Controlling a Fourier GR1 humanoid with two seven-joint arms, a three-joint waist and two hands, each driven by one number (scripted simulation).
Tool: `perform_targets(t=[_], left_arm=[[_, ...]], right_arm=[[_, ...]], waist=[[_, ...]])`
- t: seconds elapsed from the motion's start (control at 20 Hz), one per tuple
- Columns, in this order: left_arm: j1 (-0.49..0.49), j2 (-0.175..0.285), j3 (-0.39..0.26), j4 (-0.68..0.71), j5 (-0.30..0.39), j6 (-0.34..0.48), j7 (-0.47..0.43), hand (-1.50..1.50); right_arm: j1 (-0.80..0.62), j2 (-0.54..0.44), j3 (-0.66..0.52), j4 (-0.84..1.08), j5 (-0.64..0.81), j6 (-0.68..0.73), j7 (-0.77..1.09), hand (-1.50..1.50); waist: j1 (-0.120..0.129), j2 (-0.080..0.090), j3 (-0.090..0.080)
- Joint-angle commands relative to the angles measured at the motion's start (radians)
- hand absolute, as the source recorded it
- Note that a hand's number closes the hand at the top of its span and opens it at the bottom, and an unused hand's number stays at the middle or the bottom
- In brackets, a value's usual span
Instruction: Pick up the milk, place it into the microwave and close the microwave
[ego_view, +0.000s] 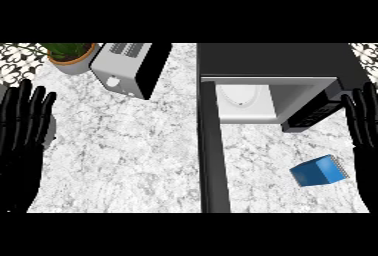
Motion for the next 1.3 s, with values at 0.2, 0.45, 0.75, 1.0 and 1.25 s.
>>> perform_targets(t=[0.2, 0.45, 0.75, 1.0, 1.25], left_arm=[[0.021, -0.003, -0.005, -0.008, 0.023, -0.037, 0.0, -1.5], [0.189, -0.082, -0.077, -0.152, 0.174, -0.052, 0.106, -1.5], [0.354, -0.053, 0.001, -0.29, 0.299, -0.139, 0.101, -1.5], [0.529, -0.027, 0.085, -0.366, 0.426, -0.253, 0.073, -1.5], [0.596, -0.042, 0.11, -0.443, 0.466, -0.272, 0.084, -1.5]], right_arm=[[0.084, -0.174, -0.212, -0.114, -0.276, 0.212, 0.049, -1.5], [0.242, -0.174, -0.245, -0.157, -0.445, 0.338, 0.007, -1.5], [0.278, -0.144, -0.308, -0.101, -0.427, 0.399, -0.013, -1.5], [0.226, -0.162, -0.338, -0.074, -0.379, 0.361, 0.035, -1.5], [0.248, -0.165, -0.389, -0.011, -0.36, 0.403, 0.002, -1.5]], waist=[[-0.003, -0.015, 0.018], [-0.003, -0.019, 0.018], [0.009, -0.016, 0.017], [0.02, -0.017, 0.017], [0.022, -0.017, 0.017]])
